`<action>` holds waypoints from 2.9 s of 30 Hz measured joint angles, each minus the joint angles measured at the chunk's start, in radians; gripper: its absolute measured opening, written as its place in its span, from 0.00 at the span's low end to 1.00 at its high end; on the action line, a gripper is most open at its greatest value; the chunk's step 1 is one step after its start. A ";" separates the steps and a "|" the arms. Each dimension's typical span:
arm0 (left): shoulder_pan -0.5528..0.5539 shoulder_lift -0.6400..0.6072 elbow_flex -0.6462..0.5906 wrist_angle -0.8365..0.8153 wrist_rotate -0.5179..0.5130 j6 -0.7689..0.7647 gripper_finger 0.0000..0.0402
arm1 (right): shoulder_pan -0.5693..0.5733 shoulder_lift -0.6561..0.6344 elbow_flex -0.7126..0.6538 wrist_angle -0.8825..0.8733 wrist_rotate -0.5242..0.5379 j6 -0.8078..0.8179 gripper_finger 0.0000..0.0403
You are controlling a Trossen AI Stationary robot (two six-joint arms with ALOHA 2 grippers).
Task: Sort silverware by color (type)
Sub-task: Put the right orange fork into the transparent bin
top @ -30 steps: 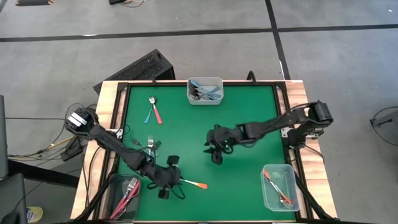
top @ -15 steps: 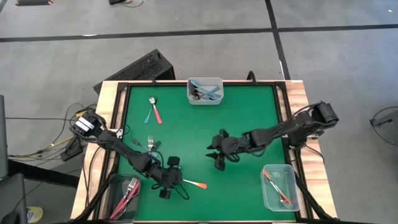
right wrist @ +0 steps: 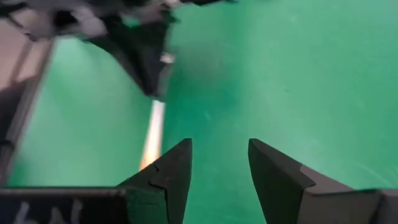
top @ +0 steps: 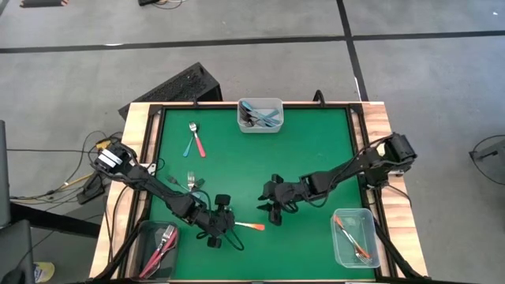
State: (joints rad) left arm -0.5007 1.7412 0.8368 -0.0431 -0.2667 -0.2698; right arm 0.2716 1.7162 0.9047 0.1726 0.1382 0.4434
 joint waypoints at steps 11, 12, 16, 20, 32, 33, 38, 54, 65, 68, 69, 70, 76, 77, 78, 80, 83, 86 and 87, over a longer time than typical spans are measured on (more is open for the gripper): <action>0.002 0.001 0.036 -0.101 -0.131 0.011 0.30 | -0.012 0.007 0.000 0.072 -0.062 -0.064 0.45; 0.002 0.000 0.036 -0.115 -0.131 0.001 0.32 | -0.010 0.007 0.000 0.074 -0.062 -0.072 0.45; 0.011 -0.003 0.039 -0.151 -0.073 -0.011 0.34 | -0.003 0.007 0.000 0.098 -0.063 -0.086 0.45; 0.014 0.000 0.034 -0.173 0.005 -0.008 0.29 | -0.004 0.007 0.000 0.100 -0.064 -0.086 0.45; 0.035 -0.005 0.037 -0.206 0.020 -0.012 0.15 | -0.006 0.008 0.000 0.100 -0.063 -0.089 0.45; 0.035 -0.005 0.037 -0.213 0.023 -0.013 0.13 | -0.006 0.008 0.000 0.101 -0.062 -0.089 0.45; 0.037 -0.006 0.038 -0.220 0.029 -0.007 0.02 | -0.006 0.008 0.000 0.098 -0.063 -0.086 0.45; 0.195 -0.005 0.167 -0.138 0.066 0.063 0.00 | -0.006 0.008 0.000 0.085 -0.063 -0.059 0.45; 0.248 -0.005 0.196 -0.117 0.082 0.057 0.00 | -0.046 0.008 0.001 0.012 -0.062 -0.067 0.35; 0.249 -0.005 0.196 -0.117 0.097 0.056 0.00 | -0.060 0.008 0.001 0.017 -0.065 -0.067 0.29; 0.250 -0.005 0.196 -0.117 0.098 0.050 0.00 | -0.064 0.008 0.001 0.015 -0.071 -0.073 0.27; 0.252 -0.005 0.196 -0.118 0.098 0.045 0.00 | -0.069 0.008 0.001 0.012 -0.076 -0.083 0.25; 0.274 -0.005 0.196 -0.119 0.112 0.030 0.00 | -0.090 0.008 0.022 -0.045 -0.115 -0.144 0.22; 0.277 -0.005 0.196 -0.114 0.113 0.030 0.00 | -0.090 0.008 0.033 -0.073 -0.113 -0.153 0.21; 0.280 -0.005 0.196 -0.110 0.113 0.030 0.00 | -0.091 0.008 0.042 -0.098 -0.107 -0.157 0.21; 0.284 -0.005 0.196 -0.101 0.113 0.030 0.00 | -0.095 0.008 0.051 -0.124 -0.091 -0.158 0.21; 0.286 -0.005 0.196 -0.095 0.108 0.030 0.00 | -0.103 0.008 0.052 -0.130 -0.091 -0.157 0.15; 0.286 -0.005 0.196 -0.095 0.099 0.021 0.00 | -0.109 0.008 0.052 -0.140 -0.090 -0.157 0.05; 0.286 -0.005 0.196 -0.095 0.094 0.019 0.00 | -0.110 0.008 0.053 -0.144 -0.088 -0.157 0.04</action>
State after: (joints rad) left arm -0.2146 1.7363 1.0332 -0.1378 -0.1726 -0.2505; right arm 0.1614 1.7244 0.9577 0.0282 0.0502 0.2868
